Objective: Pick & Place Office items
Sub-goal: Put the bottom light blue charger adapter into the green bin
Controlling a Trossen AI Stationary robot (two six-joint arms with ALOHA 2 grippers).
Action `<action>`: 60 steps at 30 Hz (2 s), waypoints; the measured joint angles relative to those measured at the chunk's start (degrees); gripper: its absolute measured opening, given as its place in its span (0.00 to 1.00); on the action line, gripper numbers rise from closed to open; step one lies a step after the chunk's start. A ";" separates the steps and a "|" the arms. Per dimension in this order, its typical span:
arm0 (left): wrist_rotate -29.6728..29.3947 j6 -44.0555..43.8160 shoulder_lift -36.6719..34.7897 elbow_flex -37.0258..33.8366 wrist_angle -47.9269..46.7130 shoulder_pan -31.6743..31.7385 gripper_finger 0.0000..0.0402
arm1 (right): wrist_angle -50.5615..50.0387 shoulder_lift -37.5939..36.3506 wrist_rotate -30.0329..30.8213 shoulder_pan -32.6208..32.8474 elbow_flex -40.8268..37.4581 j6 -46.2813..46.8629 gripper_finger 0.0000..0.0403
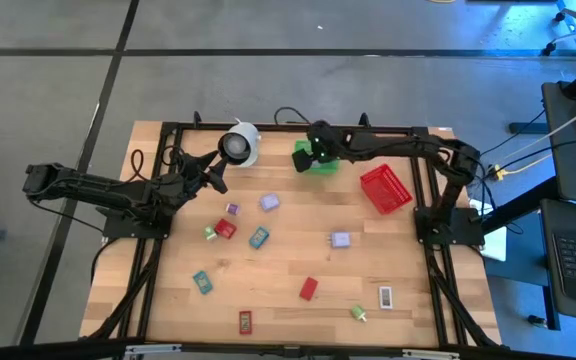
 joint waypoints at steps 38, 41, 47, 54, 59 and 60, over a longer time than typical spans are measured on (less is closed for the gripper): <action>0.00 0.00 -0.01 0.00 0.00 0.00 0.52 | -19.49 -8.03 -9.27 32.52 -13.39 -32.28 0.73; -0.02 0.00 0.00 0.00 0.00 0.00 0.52 | -17.55 -8.02 -8.88 32.74 -14.89 -31.38 0.73; -0.02 0.00 -0.02 0.00 0.01 0.00 0.52 | -14.18 -8.02 -7.06 32.72 -18.49 -31.36 0.73; 0.00 0.00 -0.02 0.00 0.01 0.00 0.52 | -9.01 -8.21 -6.20 32.76 -23.45 -24.94 0.73; 0.00 0.00 -0.02 0.00 0.01 0.00 0.52 | -8.25 -8.21 -5.95 32.74 -23.47 -16.92 0.71; -0.02 0.00 -0.01 0.00 0.01 0.01 0.52 | -8.23 -8.21 -5.93 32.74 -23.47 -16.30 0.69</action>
